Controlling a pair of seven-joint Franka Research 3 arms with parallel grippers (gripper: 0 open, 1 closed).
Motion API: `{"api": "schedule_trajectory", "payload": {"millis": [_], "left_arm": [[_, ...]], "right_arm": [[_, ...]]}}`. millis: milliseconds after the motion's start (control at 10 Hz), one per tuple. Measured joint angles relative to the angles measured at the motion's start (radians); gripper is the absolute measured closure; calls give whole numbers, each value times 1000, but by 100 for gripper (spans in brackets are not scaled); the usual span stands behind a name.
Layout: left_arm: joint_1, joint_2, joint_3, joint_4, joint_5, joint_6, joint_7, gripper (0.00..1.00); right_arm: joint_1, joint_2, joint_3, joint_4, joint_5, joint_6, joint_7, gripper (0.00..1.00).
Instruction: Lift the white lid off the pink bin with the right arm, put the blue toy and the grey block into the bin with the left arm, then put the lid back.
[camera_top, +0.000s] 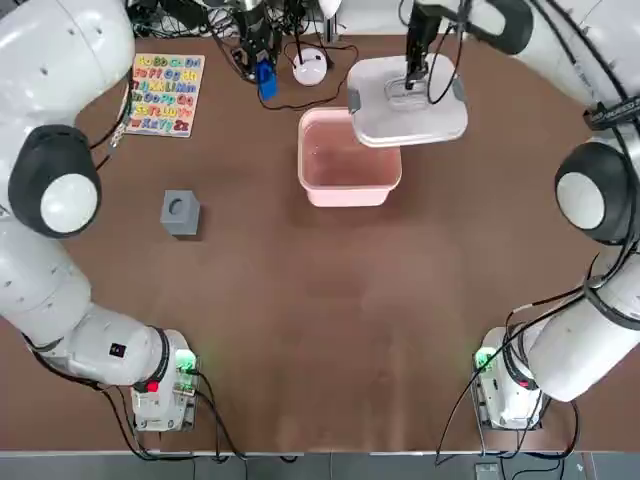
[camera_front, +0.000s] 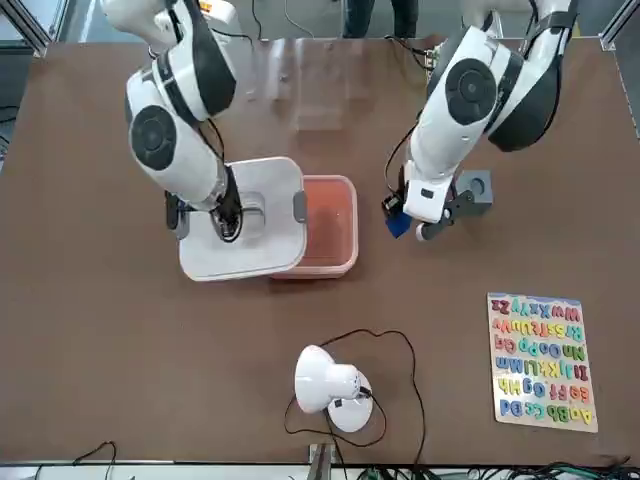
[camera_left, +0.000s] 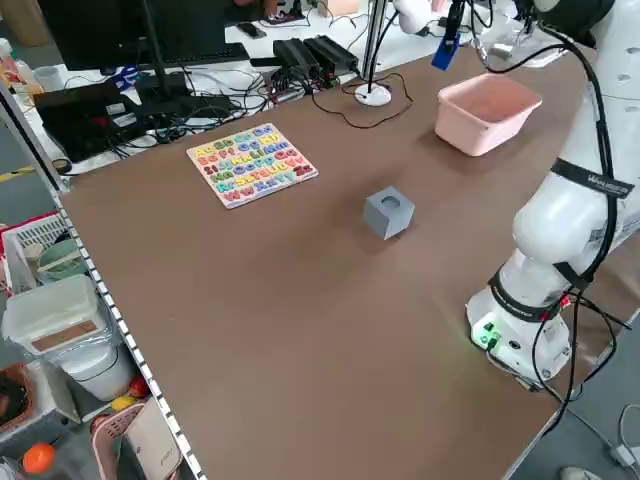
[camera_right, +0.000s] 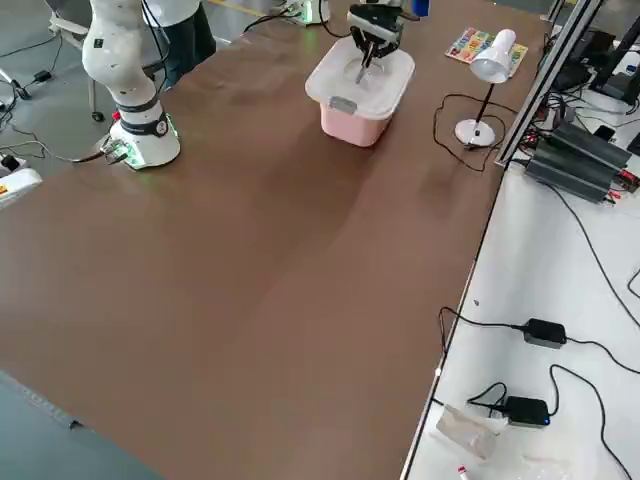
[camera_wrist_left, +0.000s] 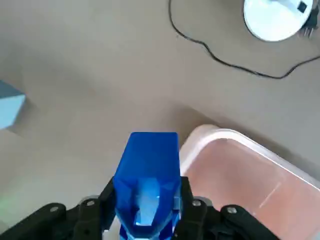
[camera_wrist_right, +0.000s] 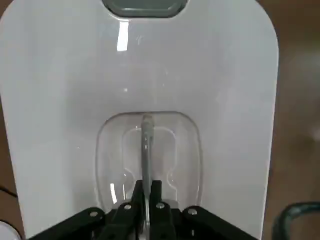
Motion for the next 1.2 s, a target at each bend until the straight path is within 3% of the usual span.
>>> {"api": "schedule_trajectory", "payload": {"millis": [300,500,800,1100,1200], "left_arm": [[-124,169,0,97,0,108,-147,49],[-190,253,1,113,0,220,-223,49],[-229,298,7,120,8,268,-274,48],[-187,264,22,161,31,232,-275,9],[-149,229,26,167,38,192,-272,8]], "right_arm": [[-137,-25,-2,5,-2,-40,-93,93],[-160,-29,-1,5,-2,-47,-119,93],[-161,-29,2,4,-2,-47,-130,93],[-162,-29,3,4,-2,-48,-131,93],[-162,-29,4,4,-2,-48,-132,93]]}}
